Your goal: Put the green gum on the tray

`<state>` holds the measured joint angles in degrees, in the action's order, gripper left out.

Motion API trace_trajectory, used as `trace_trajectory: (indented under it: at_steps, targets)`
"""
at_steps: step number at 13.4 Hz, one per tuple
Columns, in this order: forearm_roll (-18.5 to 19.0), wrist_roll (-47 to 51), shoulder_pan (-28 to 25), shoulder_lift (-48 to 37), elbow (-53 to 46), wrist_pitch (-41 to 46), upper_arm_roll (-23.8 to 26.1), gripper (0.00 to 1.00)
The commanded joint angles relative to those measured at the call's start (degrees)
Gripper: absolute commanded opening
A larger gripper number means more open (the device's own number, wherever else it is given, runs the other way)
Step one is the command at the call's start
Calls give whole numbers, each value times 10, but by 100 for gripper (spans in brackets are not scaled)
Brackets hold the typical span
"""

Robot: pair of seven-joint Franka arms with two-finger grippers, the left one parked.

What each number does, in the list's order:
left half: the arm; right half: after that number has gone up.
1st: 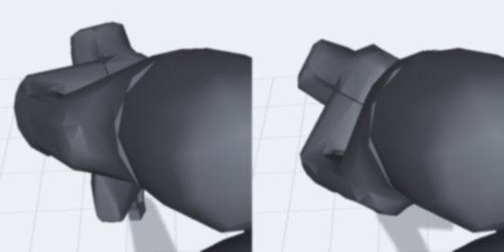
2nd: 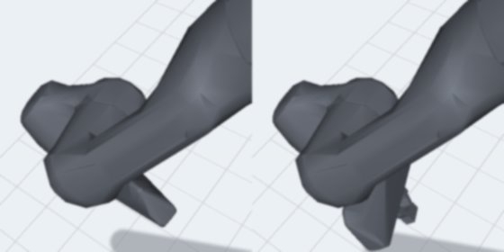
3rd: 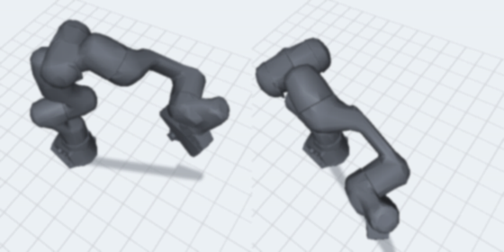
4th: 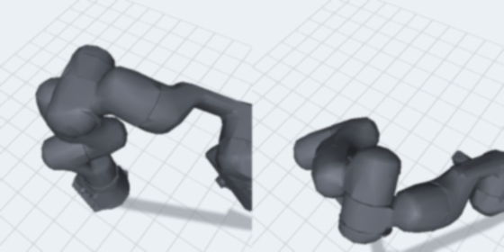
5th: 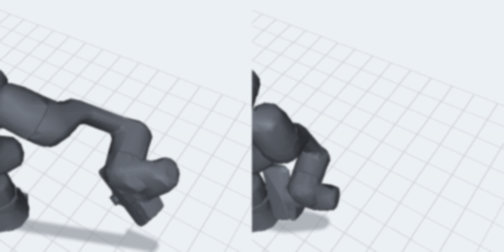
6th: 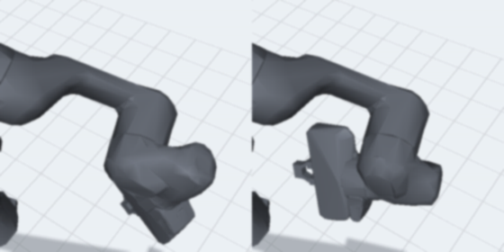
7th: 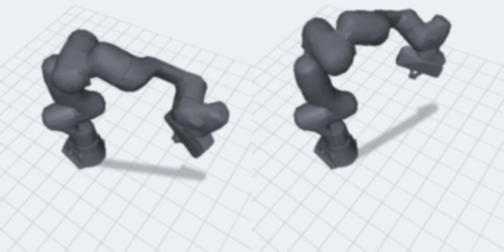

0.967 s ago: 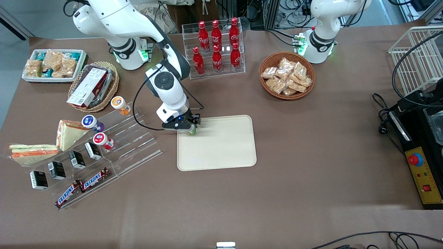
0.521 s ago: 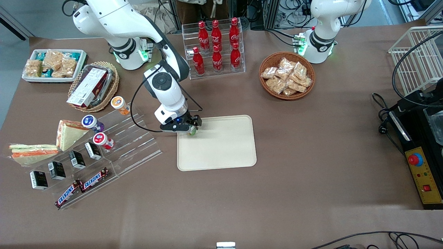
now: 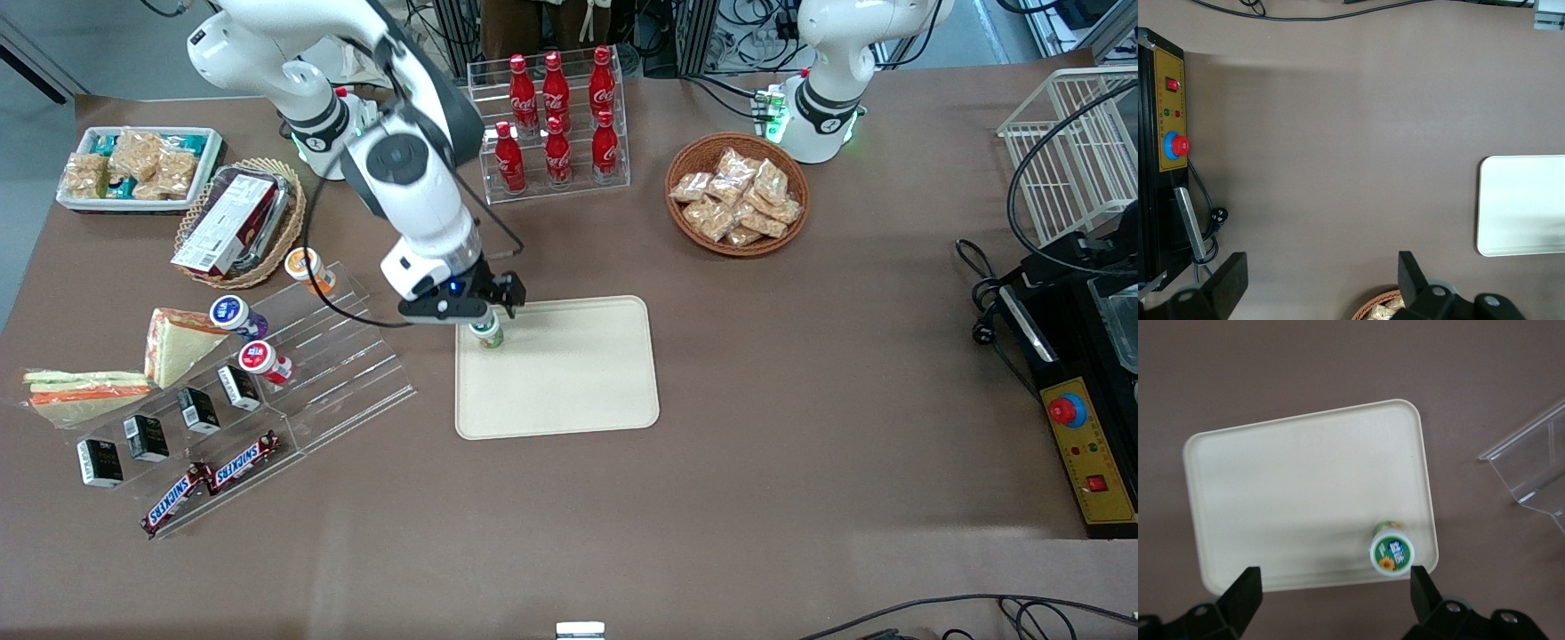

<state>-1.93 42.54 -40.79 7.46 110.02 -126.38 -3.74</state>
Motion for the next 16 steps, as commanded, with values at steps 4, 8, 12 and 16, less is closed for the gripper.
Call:
trace_trajectory:
  at_steps: [4,8,12,16]
  targets:
    - [7,-27,54,-23,-230,317,7,99]
    - [10,-204,181,-98,-228,349,23,99]
    - [7,-389,332,-96,-226,348,24,99]
    - [3,-411,369,-82,-232,350,18,99]
